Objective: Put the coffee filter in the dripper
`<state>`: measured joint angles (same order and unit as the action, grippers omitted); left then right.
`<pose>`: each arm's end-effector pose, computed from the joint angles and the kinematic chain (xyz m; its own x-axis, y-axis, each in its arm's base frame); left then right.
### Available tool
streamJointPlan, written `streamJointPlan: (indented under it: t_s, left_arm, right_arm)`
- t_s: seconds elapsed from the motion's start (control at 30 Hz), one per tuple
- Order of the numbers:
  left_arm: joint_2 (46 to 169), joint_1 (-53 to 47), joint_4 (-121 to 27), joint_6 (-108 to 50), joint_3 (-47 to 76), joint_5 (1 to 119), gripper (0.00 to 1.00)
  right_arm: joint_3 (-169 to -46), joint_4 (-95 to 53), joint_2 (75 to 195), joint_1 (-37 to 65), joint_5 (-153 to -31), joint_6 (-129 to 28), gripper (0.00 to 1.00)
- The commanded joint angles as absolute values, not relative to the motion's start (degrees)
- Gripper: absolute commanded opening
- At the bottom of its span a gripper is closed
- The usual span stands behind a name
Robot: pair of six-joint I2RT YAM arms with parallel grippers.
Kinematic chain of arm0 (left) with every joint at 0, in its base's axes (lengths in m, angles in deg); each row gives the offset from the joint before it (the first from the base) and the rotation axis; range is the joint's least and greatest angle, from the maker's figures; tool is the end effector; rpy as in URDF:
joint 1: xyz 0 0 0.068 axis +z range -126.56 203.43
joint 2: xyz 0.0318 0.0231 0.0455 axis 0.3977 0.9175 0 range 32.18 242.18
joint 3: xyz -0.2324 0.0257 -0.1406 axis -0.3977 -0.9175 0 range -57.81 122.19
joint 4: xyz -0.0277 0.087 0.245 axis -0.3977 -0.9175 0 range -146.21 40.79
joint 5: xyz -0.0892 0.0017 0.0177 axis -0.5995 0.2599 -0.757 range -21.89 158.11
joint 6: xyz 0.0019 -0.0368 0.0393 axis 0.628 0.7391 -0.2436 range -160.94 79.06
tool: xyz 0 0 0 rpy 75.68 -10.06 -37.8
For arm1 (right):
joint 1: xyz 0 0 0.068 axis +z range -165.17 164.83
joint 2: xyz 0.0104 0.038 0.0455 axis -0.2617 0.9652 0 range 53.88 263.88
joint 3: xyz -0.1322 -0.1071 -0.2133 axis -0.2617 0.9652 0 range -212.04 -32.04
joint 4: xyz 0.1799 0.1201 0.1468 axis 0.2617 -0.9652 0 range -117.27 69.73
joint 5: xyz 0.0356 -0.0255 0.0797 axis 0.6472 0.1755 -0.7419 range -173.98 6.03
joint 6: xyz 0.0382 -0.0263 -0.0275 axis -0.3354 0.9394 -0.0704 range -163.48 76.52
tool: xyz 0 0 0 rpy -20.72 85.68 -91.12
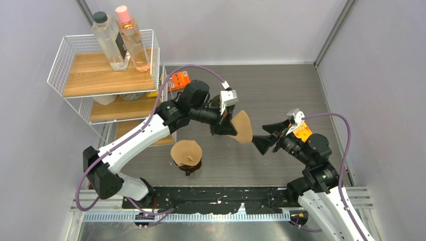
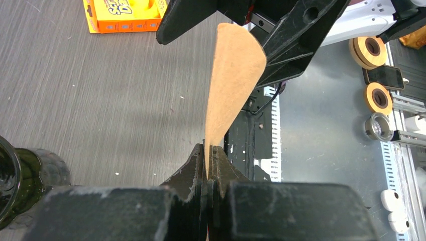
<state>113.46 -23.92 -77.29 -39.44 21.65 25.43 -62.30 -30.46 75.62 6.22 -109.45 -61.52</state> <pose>0.1947 -0.2471 0.3768 -0.3620 0.3648 -0.8578 0.9298 0.0752 -0.3604 0.1006 0.0560 0.3038 -0.2517 0.2017 -0.9466 -0.6854 0.6534 0.3215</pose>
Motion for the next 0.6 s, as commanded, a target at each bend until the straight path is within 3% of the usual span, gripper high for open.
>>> streamJointPlan:
  t_s: [0.0,0.57]
  left_arm:
    - [113.6,-23.9,-77.9,-39.1,23.3,24.9,0.0]
    - [115.0,-23.6,-78.8,-34.4,25.4,28.2,0.0]
  right_arm:
    - [-63.5,-26.5,76.0,6.4,-109.2,-62.4,0.96]
    - [-61.9,-27.0,74.9,6.5,-108.7,-65.2,0.95]
